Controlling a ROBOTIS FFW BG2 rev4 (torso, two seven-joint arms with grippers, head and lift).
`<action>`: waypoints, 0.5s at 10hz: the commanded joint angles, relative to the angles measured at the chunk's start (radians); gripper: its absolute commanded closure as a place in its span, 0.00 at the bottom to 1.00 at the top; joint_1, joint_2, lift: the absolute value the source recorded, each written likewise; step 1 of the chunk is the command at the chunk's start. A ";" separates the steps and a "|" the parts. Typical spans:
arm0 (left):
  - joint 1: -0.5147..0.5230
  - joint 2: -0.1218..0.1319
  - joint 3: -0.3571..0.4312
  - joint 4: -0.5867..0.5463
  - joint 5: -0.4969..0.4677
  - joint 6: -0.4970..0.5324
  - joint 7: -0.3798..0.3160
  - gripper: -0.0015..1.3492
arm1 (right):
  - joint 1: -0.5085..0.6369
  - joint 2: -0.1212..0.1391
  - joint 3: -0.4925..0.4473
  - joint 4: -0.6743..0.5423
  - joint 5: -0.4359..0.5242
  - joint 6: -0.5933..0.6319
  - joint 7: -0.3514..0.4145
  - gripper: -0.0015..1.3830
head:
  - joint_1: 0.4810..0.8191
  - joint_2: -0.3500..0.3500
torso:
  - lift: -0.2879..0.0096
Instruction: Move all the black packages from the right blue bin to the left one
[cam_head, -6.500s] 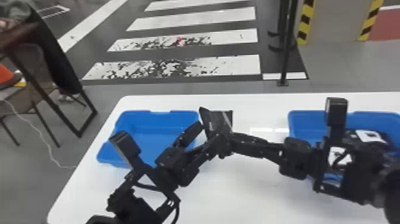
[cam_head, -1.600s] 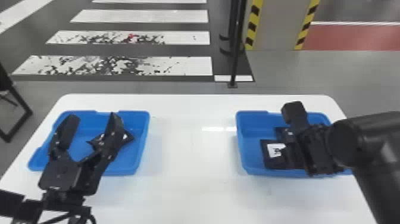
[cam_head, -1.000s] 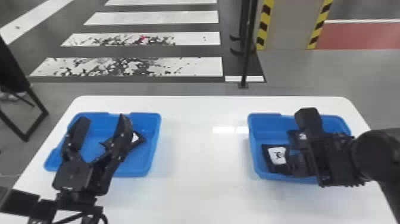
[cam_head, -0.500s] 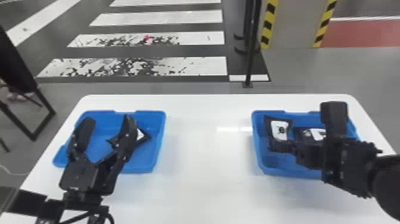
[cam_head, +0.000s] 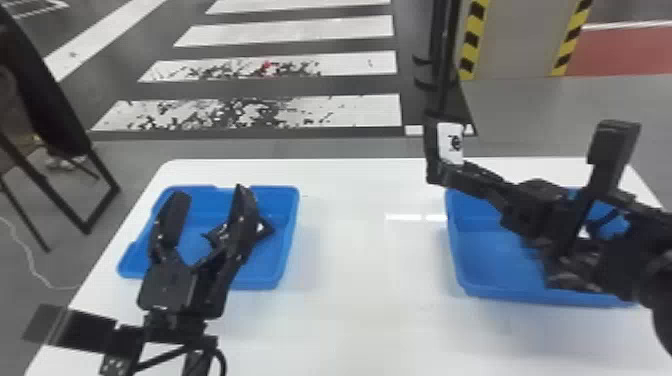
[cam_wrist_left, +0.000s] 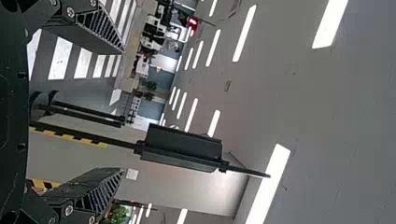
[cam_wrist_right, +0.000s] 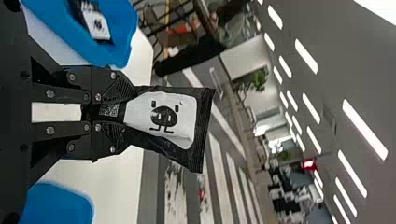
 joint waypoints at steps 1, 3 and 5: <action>-0.018 0.012 -0.049 -0.007 0.043 0.001 0.000 0.11 | -0.026 -0.025 0.100 0.011 -0.051 -0.060 0.054 0.76 | 0.63 0.73 | 0.50; -0.042 0.037 -0.107 -0.044 0.051 0.074 -0.011 0.11 | -0.031 -0.034 0.174 0.013 -0.089 -0.079 0.073 0.76 | 0.61 0.80 | 0.50; -0.057 0.047 -0.113 -0.088 -0.017 0.197 -0.029 0.11 | -0.056 -0.048 0.266 0.016 -0.103 -0.087 0.073 0.76 | 0.61 0.81 | 0.50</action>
